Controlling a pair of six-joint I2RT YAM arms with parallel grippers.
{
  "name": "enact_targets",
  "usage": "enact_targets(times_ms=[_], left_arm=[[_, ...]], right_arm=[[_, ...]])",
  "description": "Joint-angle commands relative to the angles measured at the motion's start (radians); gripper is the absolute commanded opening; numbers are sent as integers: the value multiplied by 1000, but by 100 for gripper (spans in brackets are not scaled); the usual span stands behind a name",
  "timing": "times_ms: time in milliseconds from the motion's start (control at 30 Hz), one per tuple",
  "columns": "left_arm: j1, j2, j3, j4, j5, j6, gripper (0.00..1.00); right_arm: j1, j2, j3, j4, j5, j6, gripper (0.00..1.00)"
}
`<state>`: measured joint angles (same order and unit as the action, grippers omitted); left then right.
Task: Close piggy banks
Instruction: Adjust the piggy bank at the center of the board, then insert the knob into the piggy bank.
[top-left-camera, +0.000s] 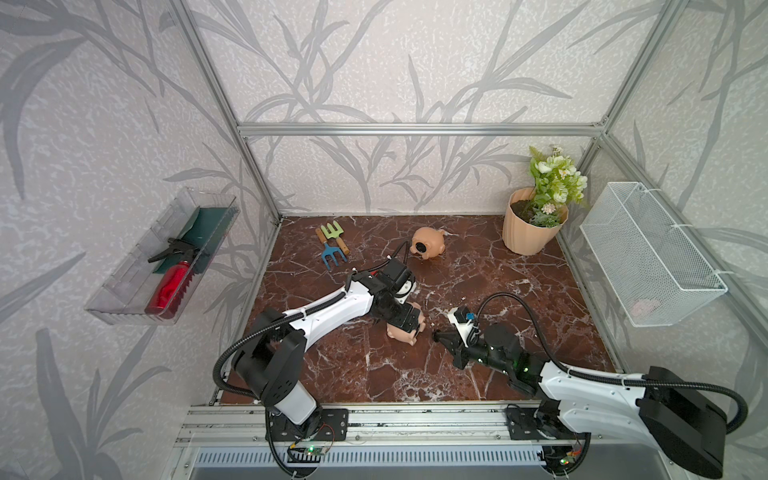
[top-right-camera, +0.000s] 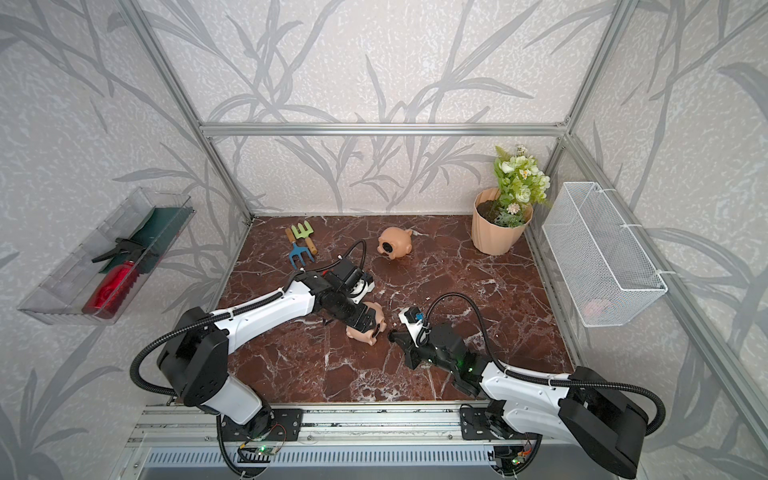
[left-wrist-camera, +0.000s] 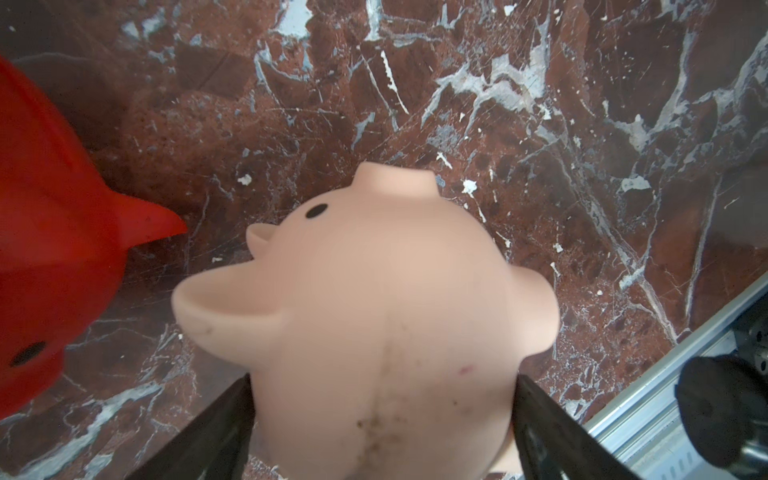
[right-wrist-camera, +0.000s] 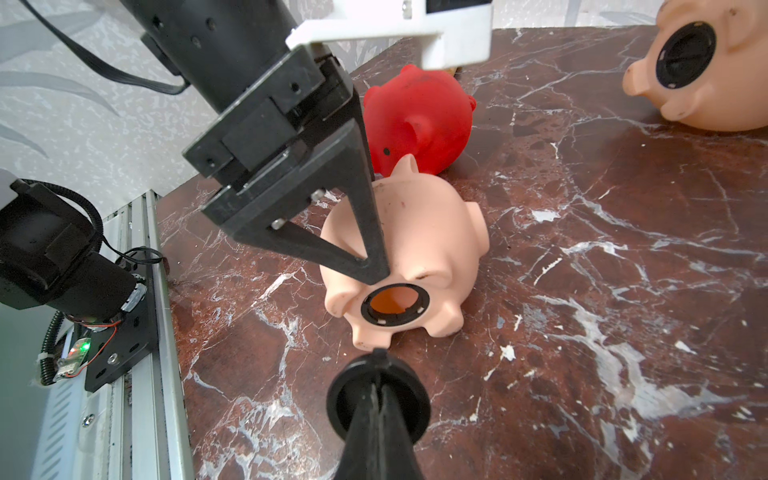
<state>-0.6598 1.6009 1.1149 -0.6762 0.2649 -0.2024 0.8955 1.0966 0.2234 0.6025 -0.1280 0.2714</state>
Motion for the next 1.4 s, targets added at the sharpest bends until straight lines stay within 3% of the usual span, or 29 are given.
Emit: enact_targets(times_ms=[0, 133, 500, 900, 1067, 1367], left_arm=[[16, 35, -36, -7, 43, -2, 87], [34, 53, -40, -5, 115, 2, 87], [54, 80, -27, -6, 179, 12, 87], [67, 123, 1, -6, 267, 26, 86], [70, 143, 22, -26, 278, 50, 86], [74, 159, 29, -32, 290, 60, 85]], right_arm=[[6, 30, -16, 71, 12, -23, 0], [6, 81, -14, 127, 0, -31, 0], [6, 190, -26, 302, 10, -127, 0], [6, 484, -119, 798, 19, -225, 0], [5, 529, -104, 803, 18, -254, 0], [5, 463, -146, 803, 83, -339, 0]])
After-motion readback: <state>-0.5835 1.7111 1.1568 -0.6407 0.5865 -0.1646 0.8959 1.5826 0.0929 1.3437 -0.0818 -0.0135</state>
